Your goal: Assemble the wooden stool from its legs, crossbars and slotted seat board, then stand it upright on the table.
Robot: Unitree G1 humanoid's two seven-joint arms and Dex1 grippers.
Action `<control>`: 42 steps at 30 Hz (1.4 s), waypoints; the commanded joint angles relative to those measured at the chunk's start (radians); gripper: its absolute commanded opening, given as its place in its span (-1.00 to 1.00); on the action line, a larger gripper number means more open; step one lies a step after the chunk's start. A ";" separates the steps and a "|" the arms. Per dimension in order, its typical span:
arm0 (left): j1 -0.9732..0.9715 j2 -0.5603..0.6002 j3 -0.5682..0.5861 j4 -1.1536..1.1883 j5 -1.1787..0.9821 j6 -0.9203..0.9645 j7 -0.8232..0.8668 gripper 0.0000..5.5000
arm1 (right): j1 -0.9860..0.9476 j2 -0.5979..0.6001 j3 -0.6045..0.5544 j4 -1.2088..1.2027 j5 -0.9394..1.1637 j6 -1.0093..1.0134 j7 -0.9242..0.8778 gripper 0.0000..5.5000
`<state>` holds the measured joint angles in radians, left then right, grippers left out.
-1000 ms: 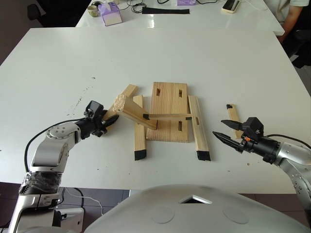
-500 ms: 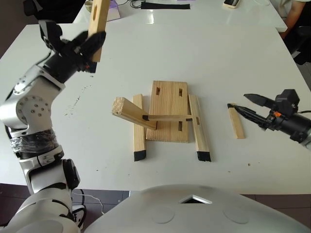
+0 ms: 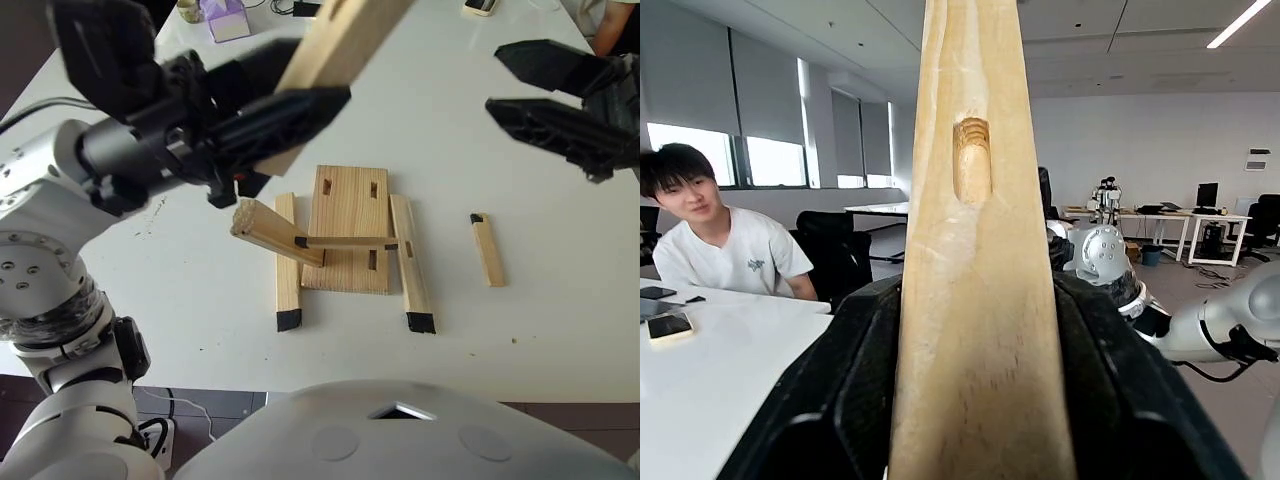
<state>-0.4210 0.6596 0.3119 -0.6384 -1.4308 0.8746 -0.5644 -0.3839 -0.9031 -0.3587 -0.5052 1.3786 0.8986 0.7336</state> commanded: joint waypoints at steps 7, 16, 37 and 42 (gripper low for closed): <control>-0.003 0.025 -0.076 -0.012 0.037 -0.044 -0.063 -0.27 | -0.080 0.016 0.099 0.018 0.016 0.016 0.025 0.33; 0.028 0.042 -0.126 -0.008 0.077 -0.053 -0.151 -0.27 | -0.177 0.070 0.161 0.004 0.173 0.031 -0.022 0.33; 0.072 0.048 -0.176 0.001 0.167 -0.084 -0.233 -0.27 | -0.173 0.104 0.204 -0.022 0.087 0.002 0.014 -0.28; 0.059 0.042 -0.174 0.015 0.175 -0.089 -0.216 -0.27 | -0.134 0.084 0.226 -0.045 -0.022 -0.006 0.058 -0.28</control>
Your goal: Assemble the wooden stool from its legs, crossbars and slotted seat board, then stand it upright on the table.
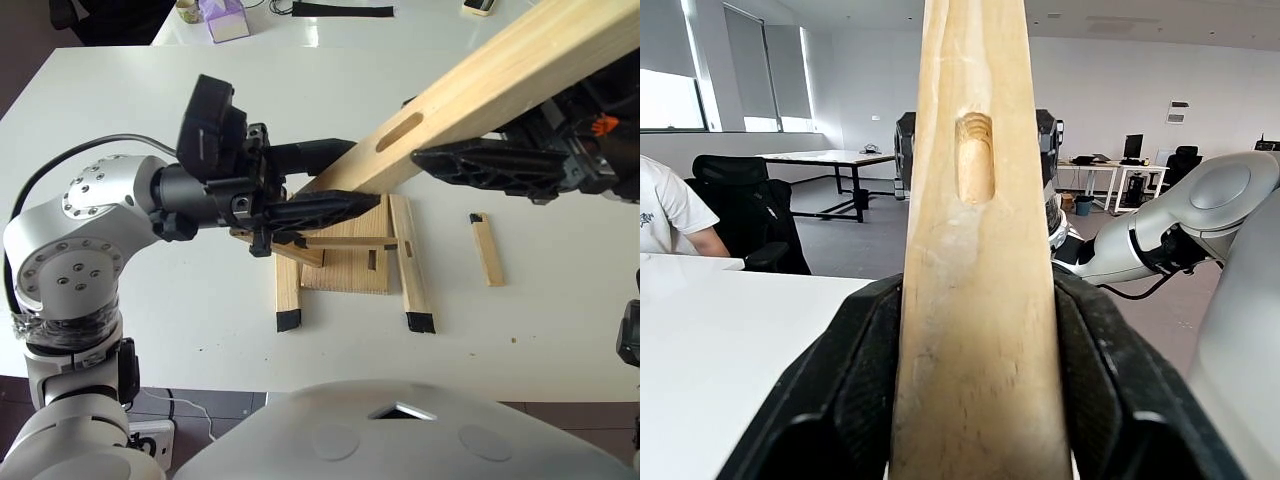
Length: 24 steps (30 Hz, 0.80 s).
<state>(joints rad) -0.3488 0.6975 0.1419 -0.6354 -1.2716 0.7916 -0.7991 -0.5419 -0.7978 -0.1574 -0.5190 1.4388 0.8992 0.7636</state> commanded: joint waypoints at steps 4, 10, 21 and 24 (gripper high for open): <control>-0.045 -0.014 -0.002 0.059 -0.010 0.013 0.084 -0.13 | 0.028 -0.012 0.022 -0.029 -0.117 -0.034 0.038 -0.28; -0.124 -0.052 0.032 0.135 -0.099 0.009 0.198 0.19 | -0.023 -0.008 -0.041 0.036 -0.153 -0.075 0.026 -0.28; -0.113 0.102 0.034 0.556 0.383 -0.221 0.133 0.28 | 0.362 -0.215 -0.055 0.036 -0.679 -0.316 0.243 -0.28; 0.075 0.189 -0.069 0.679 0.650 -0.439 -0.029 0.28 | 0.527 -0.209 -0.029 0.026 -0.814 -0.431 0.281 -0.28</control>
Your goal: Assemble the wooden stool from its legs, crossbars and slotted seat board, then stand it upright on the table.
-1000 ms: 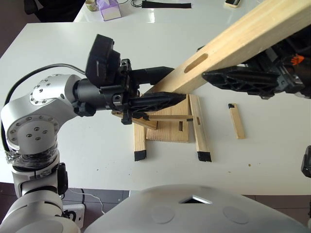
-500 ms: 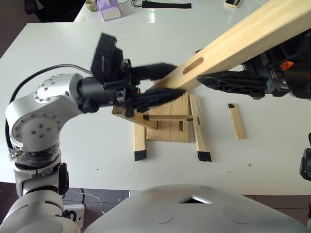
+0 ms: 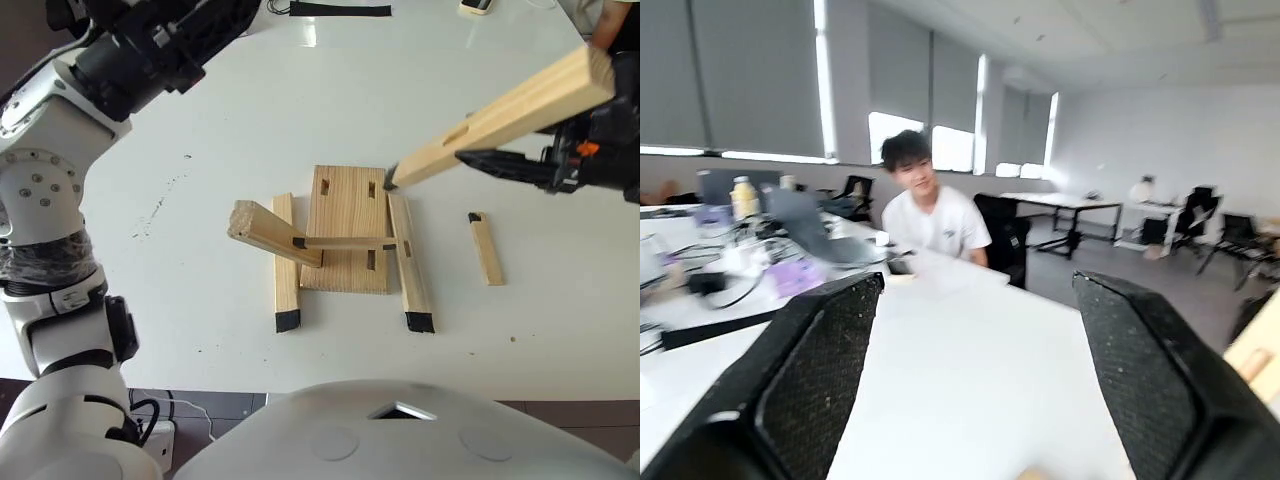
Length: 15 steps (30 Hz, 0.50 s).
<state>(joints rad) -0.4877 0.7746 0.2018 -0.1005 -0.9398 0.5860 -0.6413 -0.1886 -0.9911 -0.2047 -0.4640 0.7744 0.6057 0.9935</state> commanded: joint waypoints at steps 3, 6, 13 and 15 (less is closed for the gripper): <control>0.314 0.113 -0.173 0.200 0.434 -0.346 -0.266 0.28 | 0.240 0.022 0.027 -0.076 -0.164 -0.163 0.052 -0.28; 0.386 0.080 -0.214 0.177 0.497 -0.420 -0.326 0.28 | 0.256 0.055 0.046 -0.108 -0.172 -0.181 0.041 -0.28; 0.465 0.079 -0.256 0.092 0.542 -0.472 -0.460 0.28 | 0.277 0.078 0.085 -0.190 -0.179 -0.173 0.026 -0.28; 0.467 0.077 -0.245 0.062 0.521 -0.449 -0.484 0.28 | 0.307 0.078 0.089 -0.213 -0.182 -0.171 0.024 -0.28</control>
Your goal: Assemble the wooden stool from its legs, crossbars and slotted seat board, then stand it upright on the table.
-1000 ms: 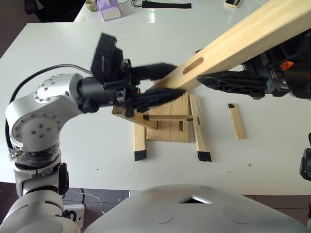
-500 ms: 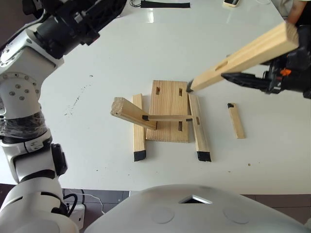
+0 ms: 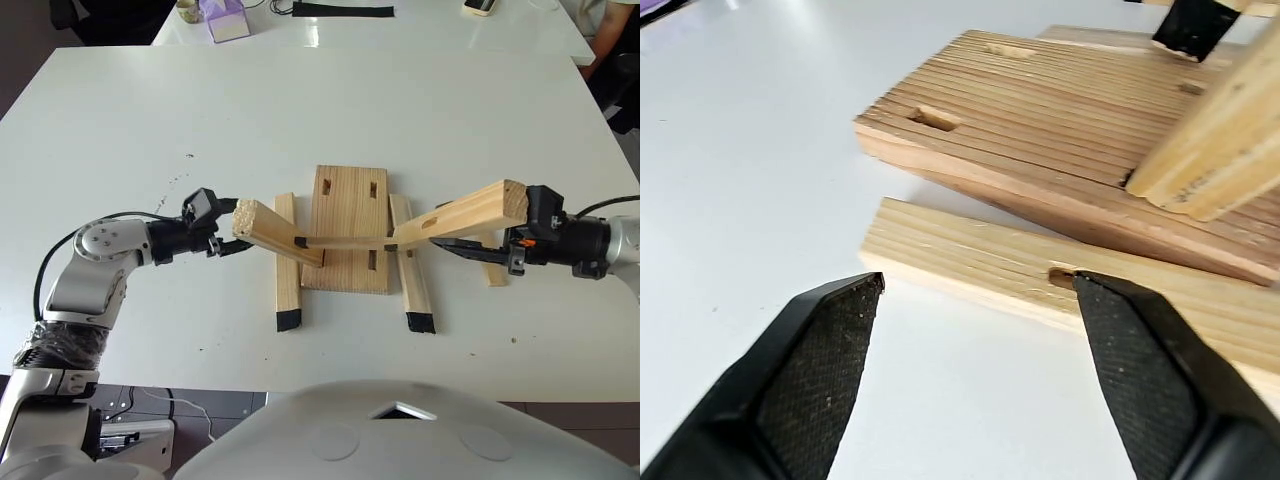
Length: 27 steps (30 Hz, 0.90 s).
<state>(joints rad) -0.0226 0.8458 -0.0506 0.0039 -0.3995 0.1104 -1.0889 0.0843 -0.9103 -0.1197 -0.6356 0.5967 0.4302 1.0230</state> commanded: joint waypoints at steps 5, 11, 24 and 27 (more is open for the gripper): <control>0.038 0.020 0.013 -0.127 -0.059 0.065 -0.112 0.28 | 0.067 0.004 0.021 -0.063 -0.013 0.003 -0.012 -0.28; 0.013 0.002 -0.002 -0.133 -0.035 0.081 -0.127 0.28 | 0.044 0.021 0.094 -0.066 -0.036 -0.011 -0.025 -0.28; 0.025 -0.013 -0.014 -0.144 -0.008 0.074 -0.131 0.28 | -0.042 0.047 0.114 -0.081 0.025 0.029 -0.057 -0.28; 0.032 -0.017 -0.014 -0.146 0.003 0.069 -0.130 0.28 | -0.052 0.047 0.110 -0.090 0.036 0.043 -0.058 -0.28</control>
<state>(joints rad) 0.0020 0.8303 -0.0576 -0.1324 -0.4098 0.1829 -1.2178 0.0542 -0.8643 -0.0051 -0.7050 0.6149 0.4580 0.9692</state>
